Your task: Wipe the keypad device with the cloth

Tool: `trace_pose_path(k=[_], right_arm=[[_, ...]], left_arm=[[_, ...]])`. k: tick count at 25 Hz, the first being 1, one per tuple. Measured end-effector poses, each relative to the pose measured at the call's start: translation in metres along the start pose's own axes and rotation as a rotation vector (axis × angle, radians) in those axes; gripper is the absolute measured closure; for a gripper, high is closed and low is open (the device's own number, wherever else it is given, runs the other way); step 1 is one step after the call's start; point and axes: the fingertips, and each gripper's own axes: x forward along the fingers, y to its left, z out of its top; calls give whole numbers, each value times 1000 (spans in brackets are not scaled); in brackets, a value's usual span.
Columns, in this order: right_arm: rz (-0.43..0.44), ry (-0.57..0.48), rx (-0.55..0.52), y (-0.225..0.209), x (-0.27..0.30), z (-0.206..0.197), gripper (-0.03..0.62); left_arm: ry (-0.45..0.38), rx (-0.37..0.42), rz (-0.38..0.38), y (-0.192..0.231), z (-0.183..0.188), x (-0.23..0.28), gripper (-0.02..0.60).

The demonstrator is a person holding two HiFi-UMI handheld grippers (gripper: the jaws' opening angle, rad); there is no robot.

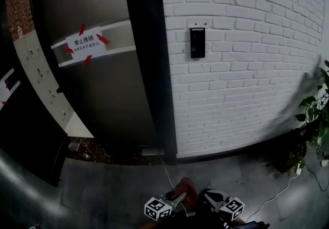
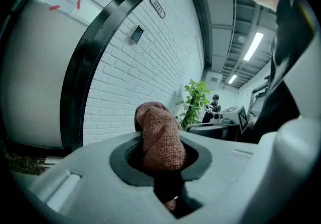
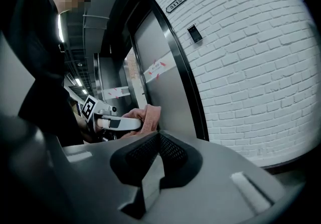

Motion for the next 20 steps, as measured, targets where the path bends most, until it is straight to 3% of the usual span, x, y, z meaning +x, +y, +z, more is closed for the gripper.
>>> trace_pose_path(k=[20], right_arm=[[0,-3,3,-4,-1,0,592]], left_arm=[[2,4,-14,-3,2,11,514]])
